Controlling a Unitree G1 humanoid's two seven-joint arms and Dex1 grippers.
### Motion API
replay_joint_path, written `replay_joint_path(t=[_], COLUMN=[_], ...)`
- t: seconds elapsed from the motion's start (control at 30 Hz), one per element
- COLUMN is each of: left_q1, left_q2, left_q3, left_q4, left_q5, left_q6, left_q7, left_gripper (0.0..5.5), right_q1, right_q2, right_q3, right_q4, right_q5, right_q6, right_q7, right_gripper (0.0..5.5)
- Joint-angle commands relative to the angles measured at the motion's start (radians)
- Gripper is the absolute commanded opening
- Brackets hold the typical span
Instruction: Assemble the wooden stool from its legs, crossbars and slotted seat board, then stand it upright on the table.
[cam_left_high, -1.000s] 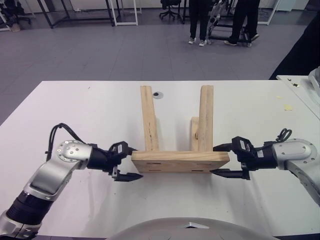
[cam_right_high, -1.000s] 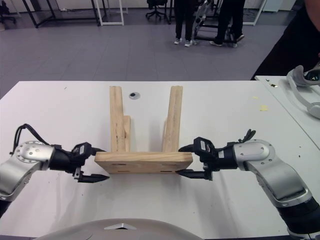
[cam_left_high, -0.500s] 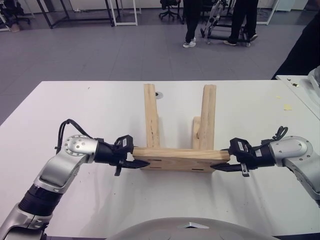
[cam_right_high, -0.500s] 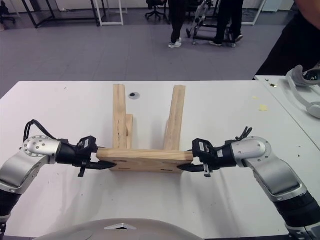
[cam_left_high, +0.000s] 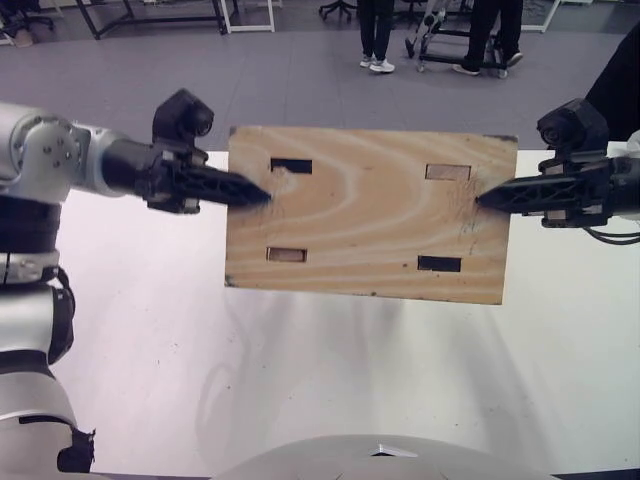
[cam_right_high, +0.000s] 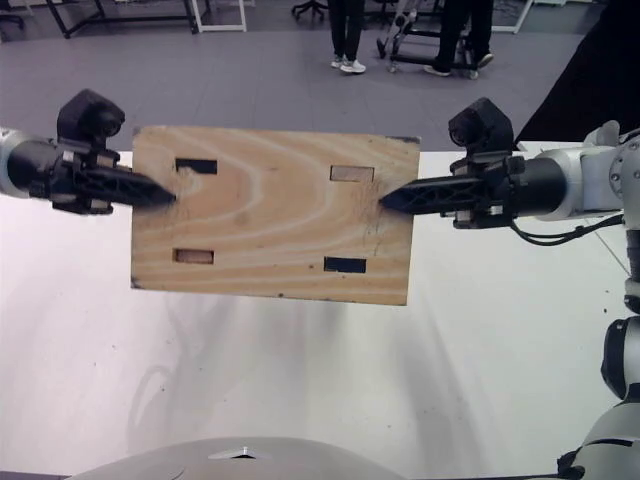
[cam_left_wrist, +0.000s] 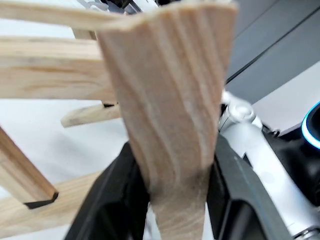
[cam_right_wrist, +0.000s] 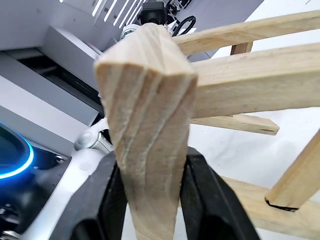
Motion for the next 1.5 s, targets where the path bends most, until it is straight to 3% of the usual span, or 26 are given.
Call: replay_joint_path(t=[0.03, 0.23, 0.37, 0.5, 0.67, 0.77, 0.9, 1.0, 1.13, 1.2, 1.27, 1.3, 1.33, 1.4, 1.5], left_q1=[-0.350, -0.338, -0.308, -0.229, -0.086, -0.009, 0.009, -0.029, -0.020, 0.111, 0.370, 0.516, 0.627, 0.738, 0.756], left_q2=[-0.028, 0.043, 0.092, 0.087, 0.095, 0.115, 0.123, 0.129, 0.190, 0.199, 0.037, -0.079, -0.187, -0.321, -0.410], left_q3=[-0.148, -0.452, -0.593, -0.612, -0.542, -0.526, -0.461, -0.348, -0.136, 0.047, 0.284, 0.345, 0.383, 0.352, 0.304], left_q4=[0.357, 0.340, 0.268, 0.206, 0.077, 0.054, 0.172, 0.301, 0.409, 0.367, 0.221, 0.131, 0.060, -0.003, 0.022], left_q5=[-0.088, -0.380, -0.527, -0.463, -0.260, -0.162, -0.072, -0.029, 0.022, 0.001, 0.082, 0.171, 0.247, 0.405, 0.515], left_q6=[0.063, 0.063, 0.063, 0.063, -0.008, -0.093, -0.150, -0.182, -0.265, -0.348, -0.672, -0.876, -1.026, -1.247, -1.362], left_q7=[-0.023, -0.025, -0.024, -0.024, -0.019, -0.022, -0.024, -0.023, -0.015, 0.087, 0.467, 0.660, 0.842, 1.072, 1.204], left_gripper=[1.31, 1.31, 1.31, 1.31, 1.32, 2.19, 2.94, 3.53, 4.13, 4.48, 4.67, 4.67, 4.67, 4.67, 4.67], right_q1=[-0.404, -0.446, -0.351, -0.228, -0.001, 0.126, 0.254, 0.439, 0.790, 0.913, 1.017, 1.007, 0.961, 0.866, 0.785], right_q2=[-0.043, -0.074, -0.081, -0.118, -0.097, -0.071, -0.066, -0.112, -0.147, -0.055, 0.160, 0.279, 0.370, 0.492, 0.527], right_q3=[0.342, 0.745, 0.793, 0.808, 0.621, 0.480, 0.286, 0.104, -0.226, -0.401, -0.502, -0.470, -0.404, -0.308, -0.235], right_q4=[0.230, 0.212, 0.155, 0.091, 0.096, 0.111, 0.142, 0.090, -0.033, -0.118, -0.300, -0.368, -0.371, -0.279, -0.131], right_q5=[0.458, 0.458, 0.458, 0.458, 0.458, 0.458, 0.458, 0.458, 0.436, 0.325, 0.040, -0.168, -0.371, -0.661, -0.966], right_q6=[0.094, 0.094, 0.094, 0.094, 0.036, 0.005, 0.000, -0.060, -0.260, -0.424, -0.735, -0.922, -1.074, -1.263, -1.445], right_q7=[0.109, 0.401, 0.418, 0.400, 0.193, 0.080, -0.051, -0.190, -0.462, -0.614, -0.790, -0.899, -0.997, -1.153, -1.218], right_gripper=[1.34, 1.34, 1.34, 1.34, 1.34, 2.30, 3.12, 3.77, 4.43, 4.45, 4.45, 4.45, 4.45, 4.45, 4.45])
